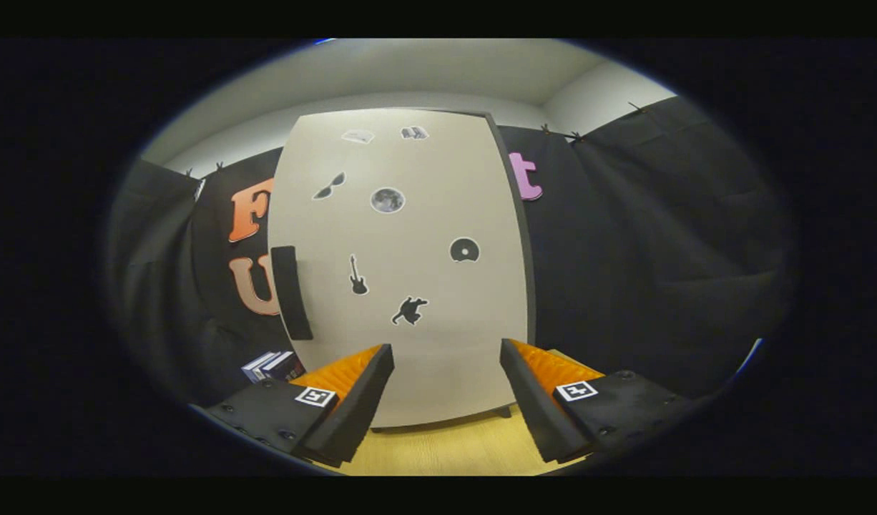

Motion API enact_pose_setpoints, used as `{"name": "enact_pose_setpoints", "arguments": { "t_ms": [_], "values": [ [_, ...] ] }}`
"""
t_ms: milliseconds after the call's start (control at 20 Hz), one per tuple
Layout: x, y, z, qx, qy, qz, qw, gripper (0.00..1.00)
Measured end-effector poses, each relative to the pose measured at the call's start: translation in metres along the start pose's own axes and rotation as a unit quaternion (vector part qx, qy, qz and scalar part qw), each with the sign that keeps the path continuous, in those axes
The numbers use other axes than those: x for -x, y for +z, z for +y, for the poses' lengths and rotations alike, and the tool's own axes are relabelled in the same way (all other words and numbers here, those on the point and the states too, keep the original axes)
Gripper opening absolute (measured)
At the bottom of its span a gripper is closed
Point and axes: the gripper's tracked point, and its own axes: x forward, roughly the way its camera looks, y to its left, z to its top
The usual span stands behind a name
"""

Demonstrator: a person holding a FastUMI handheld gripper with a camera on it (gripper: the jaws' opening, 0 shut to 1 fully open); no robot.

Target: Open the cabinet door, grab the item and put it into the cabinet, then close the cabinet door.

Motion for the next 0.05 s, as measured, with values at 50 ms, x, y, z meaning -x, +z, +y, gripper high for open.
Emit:
{"name": "enact_pose_setpoints", "arguments": {
  "t_ms": [50],
  "values": [
    [0.0065, 0.0028, -0.0045, -0.002, -0.003, -0.003, 1.0, 0.96]
  ]
}}
